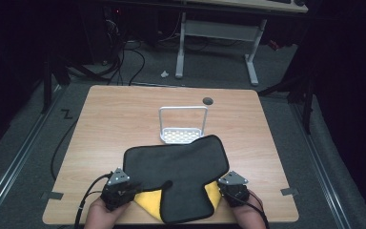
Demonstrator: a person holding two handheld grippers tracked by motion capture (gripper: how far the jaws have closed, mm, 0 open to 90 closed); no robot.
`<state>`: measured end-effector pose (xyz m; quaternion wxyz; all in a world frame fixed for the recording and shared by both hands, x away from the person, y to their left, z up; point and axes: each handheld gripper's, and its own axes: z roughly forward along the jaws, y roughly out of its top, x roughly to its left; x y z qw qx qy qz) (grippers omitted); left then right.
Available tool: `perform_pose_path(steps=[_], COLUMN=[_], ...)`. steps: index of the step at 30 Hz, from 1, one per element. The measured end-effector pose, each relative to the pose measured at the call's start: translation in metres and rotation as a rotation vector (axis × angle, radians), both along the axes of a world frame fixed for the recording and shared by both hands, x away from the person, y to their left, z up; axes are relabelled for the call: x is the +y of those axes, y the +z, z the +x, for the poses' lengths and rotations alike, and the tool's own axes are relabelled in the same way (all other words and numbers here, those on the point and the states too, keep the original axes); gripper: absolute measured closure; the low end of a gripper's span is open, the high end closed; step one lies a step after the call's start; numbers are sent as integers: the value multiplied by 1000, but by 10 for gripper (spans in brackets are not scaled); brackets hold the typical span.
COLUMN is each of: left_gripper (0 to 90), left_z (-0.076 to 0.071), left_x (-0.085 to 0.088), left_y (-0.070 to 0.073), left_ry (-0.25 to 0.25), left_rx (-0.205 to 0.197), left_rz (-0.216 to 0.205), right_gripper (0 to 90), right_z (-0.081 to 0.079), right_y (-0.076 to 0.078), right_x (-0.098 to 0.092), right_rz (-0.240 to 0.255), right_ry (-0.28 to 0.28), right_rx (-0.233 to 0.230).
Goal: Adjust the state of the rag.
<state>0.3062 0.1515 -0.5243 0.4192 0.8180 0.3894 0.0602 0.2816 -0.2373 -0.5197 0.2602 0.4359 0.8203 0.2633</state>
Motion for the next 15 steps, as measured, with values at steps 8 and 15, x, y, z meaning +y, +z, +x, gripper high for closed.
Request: perform_pose_path(steps=[8,15], left_gripper=[809,833], left_z=[10,16], left_x=[10,7], left_y=[-8,-9], left_ry=[50,59], left_rx=[-19,-35], left_rz=[23,26], right_gripper=[892,900], right_z=[-7,-29], right_y=[13,24], right_x=[-7,47], right_rz=[46,98], right_ry=[-37,156], right_rx=[-55,-59])
